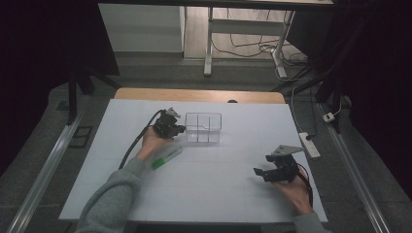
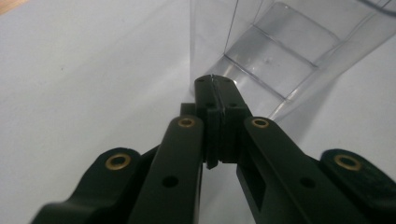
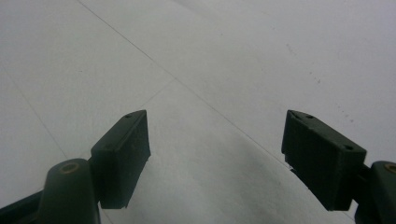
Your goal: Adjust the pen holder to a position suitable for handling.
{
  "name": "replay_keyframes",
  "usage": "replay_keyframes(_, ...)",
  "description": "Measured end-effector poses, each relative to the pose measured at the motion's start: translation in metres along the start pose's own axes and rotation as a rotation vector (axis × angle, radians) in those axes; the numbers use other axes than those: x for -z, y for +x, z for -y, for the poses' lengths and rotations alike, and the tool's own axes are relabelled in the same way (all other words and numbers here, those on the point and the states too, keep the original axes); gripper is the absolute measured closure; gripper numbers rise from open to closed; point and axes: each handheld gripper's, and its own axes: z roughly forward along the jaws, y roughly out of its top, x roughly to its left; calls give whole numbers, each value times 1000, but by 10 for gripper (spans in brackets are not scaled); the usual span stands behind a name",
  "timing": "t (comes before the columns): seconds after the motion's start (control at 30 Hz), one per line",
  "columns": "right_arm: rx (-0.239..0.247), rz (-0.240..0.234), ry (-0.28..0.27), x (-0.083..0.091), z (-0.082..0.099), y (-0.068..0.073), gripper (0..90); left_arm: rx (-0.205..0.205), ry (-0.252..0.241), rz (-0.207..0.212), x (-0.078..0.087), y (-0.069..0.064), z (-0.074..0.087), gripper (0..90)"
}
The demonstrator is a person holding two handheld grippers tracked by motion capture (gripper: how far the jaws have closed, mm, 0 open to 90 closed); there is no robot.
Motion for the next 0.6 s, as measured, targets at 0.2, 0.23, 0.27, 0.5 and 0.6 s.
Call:
replay_keyframes(0.2, 0, 1, -3, 1, 0, 0, 230, -3, -6, -2, 5, 2, 1, 880)
replay_keyframes(0.23, 0, 0, -4, 1, 0, 0, 230, -4, -9, 0, 8, 2, 2, 886)
replay_keyframes(0.27, 0, 1, -2, 1, 0, -1, 229, -7, -11, 2, 11, 2, 2, 887)
replay_keyframes(0.5, -7, -2, -8, 1, 0, -1, 229, -4, -28, -3, 41, -2, 17, 862)
replay_keyframes(0.6, -4, -4, -5, 1, 0, -1, 229, 25, -35, -10, 56, -3, 23, 727)
